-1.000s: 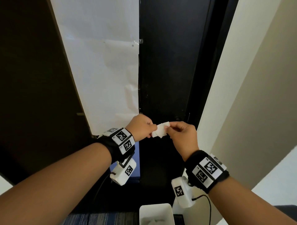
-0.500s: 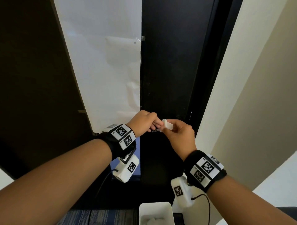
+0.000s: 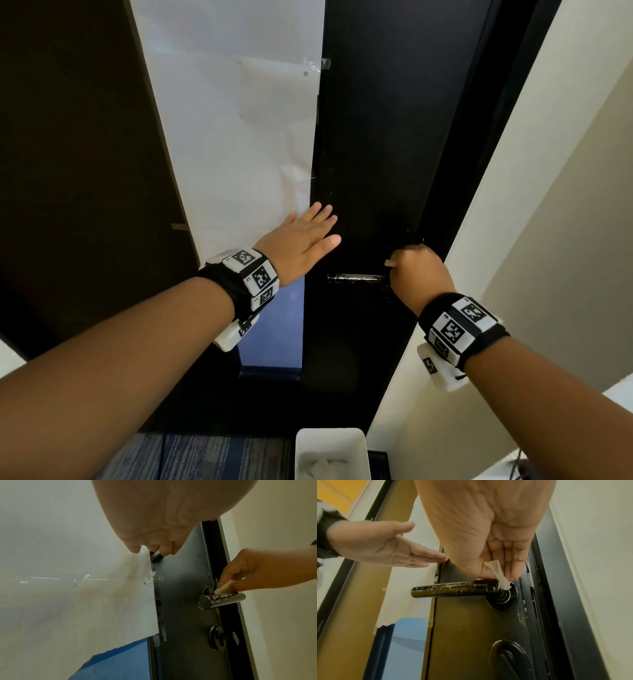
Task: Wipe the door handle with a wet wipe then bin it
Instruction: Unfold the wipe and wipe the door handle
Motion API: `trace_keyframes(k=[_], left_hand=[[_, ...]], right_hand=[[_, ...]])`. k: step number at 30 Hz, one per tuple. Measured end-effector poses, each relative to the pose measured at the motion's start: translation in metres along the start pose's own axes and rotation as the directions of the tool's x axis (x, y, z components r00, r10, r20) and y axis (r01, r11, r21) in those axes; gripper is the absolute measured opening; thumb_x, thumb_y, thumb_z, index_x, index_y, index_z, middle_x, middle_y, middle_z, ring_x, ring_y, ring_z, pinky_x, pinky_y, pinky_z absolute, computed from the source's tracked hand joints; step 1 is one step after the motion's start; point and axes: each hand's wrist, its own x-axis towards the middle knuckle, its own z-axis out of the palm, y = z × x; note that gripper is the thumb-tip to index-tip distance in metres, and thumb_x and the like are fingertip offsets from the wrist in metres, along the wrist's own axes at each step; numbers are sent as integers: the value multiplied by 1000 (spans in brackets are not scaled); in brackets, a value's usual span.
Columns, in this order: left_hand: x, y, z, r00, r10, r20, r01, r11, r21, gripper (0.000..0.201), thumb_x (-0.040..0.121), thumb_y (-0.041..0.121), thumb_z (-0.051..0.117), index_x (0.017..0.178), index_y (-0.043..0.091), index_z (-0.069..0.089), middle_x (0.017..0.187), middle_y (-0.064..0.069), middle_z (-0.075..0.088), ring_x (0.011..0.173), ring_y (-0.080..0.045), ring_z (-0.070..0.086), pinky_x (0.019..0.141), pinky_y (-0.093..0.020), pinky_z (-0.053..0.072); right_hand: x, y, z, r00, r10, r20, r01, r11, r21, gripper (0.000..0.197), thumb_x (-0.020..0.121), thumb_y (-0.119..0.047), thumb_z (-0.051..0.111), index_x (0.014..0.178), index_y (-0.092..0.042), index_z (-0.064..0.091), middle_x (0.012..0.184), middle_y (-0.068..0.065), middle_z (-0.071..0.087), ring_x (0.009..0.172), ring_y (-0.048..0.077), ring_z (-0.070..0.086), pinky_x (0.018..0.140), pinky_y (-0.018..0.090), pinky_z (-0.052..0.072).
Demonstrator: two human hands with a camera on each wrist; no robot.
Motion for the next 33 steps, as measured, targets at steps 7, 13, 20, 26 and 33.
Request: trace_keyframes(k=[7, 13, 20, 26, 33], left_hand=[[6, -7, 3, 999, -5, 36, 2, 995, 105, 72, 88, 60, 3, 150, 23, 6, 160, 8, 2, 144, -3, -10, 120, -33, -3], [5, -5, -1, 999, -28, 29, 26, 997, 77, 62, 95, 53, 10, 150, 25, 7, 160, 7, 4, 139, 4, -11, 119, -30, -4], [7, -3, 0, 999, -33, 30, 32, 999, 43, 61, 96, 52, 9, 150, 23, 8, 160, 5, 7, 145, -6, -6, 121, -36, -1], [7, -3, -2, 999, -41, 33, 40, 999, 24, 58, 98, 47, 10, 150, 21, 9, 160, 4, 7, 145, -6, -5, 120, -35, -3], [6, 0, -4, 998, -42, 37, 41, 999, 18, 58, 98, 47, 11, 150, 21, 8, 160, 4, 6, 145, -5, -6, 120, -35, -3]], right_hand=[[-7, -13, 9, 999, -43, 20, 44, 999, -29, 15, 84, -6, 54, 82, -3, 69, 88, 12, 62, 90, 30, 55, 67, 29, 41], [-6, -37, 16, 995, -93, 48, 91, 995, 45, 19, 86, -7, 50, 75, -8, 66, 79, 8, 63, 85, 26, 57, 73, 25, 38], [5, -64, 27, 953, -287, 91, 280, 956, 83, 20, 88, -4, 51, 93, -9, 70, 91, 8, 67, 92, 24, 58, 80, 35, 53], [14, -72, 21, 809, -551, 205, 574, 816, -73, 22, 83, -8, 51, 94, -15, 69, 95, 1, 68, 95, 23, 56, 81, 36, 51], [11, -75, 5, 616, -696, 370, 787, 565, -248, 21, 87, -14, 46, 94, -14, 66, 95, 1, 66, 101, 23, 53, 87, 36, 47]])
